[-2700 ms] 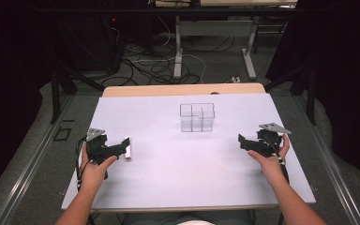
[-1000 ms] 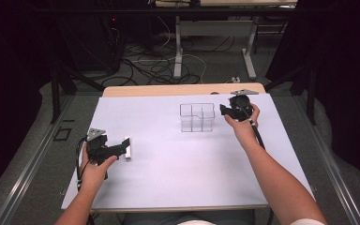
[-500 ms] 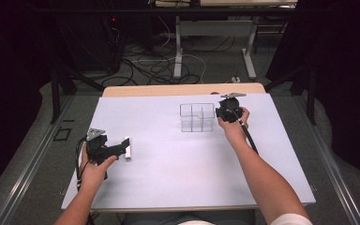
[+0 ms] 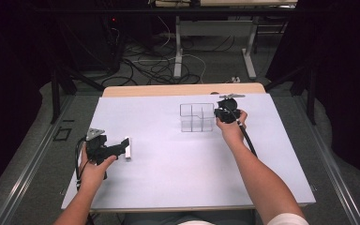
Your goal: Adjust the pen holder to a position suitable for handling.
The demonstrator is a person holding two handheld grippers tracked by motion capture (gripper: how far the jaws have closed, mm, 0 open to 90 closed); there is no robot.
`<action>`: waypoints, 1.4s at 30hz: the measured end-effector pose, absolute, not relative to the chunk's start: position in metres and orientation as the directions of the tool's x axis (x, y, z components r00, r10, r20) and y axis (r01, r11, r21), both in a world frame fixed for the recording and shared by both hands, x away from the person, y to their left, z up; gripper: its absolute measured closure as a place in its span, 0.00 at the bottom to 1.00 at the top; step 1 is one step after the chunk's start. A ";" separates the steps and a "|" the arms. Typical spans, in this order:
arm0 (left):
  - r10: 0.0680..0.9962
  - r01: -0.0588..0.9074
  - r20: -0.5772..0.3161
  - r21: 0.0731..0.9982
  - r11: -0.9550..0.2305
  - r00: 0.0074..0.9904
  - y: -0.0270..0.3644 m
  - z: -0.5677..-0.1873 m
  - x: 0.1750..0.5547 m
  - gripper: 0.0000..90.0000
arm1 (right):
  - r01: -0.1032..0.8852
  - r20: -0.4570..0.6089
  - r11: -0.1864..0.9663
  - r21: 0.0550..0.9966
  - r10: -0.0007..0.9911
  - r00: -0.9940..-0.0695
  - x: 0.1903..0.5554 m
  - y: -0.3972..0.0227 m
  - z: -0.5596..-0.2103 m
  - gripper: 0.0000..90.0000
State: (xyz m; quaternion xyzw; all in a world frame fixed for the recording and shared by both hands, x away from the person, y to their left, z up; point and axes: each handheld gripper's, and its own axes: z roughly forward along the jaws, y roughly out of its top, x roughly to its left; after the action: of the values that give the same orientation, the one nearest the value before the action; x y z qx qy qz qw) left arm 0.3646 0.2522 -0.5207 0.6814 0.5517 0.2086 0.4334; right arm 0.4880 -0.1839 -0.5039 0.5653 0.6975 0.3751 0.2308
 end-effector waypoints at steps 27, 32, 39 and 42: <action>0.932 0.579 -0.200 0.816 -0.013 0.302 0.251 -0.521 0.365 0.02 | 0.601 0.090 0.122 0.790 0.946 -0.310 0.484 -0.166 -0.504 1.00; 0.932 0.579 -0.205 0.815 -0.006 0.298 0.252 -0.522 0.365 0.03 | 0.594 0.090 0.130 0.794 0.941 -0.326 0.486 -0.159 -0.505 1.00; 0.932 0.584 -0.211 0.812 -0.001 0.295 0.252 -0.522 0.366 0.03 | 0.586 0.086 0.137 0.799 0.938 -0.336 0.488 -0.152 -0.506 1.00; 0.932 0.585 -0.212 0.811 -0.001 0.295 0.252 -0.522 0.366 0.03 | 0.585 0.086 0.138 0.799 0.937 -0.338 0.488 -0.149 -0.506 1.00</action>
State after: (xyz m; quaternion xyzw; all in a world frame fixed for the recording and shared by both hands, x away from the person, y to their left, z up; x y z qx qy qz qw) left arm 0.3657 0.2522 -0.5221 0.6784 0.5587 0.2003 0.4330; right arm 0.4883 -0.1487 -0.5064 0.5289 0.7195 0.3891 0.2262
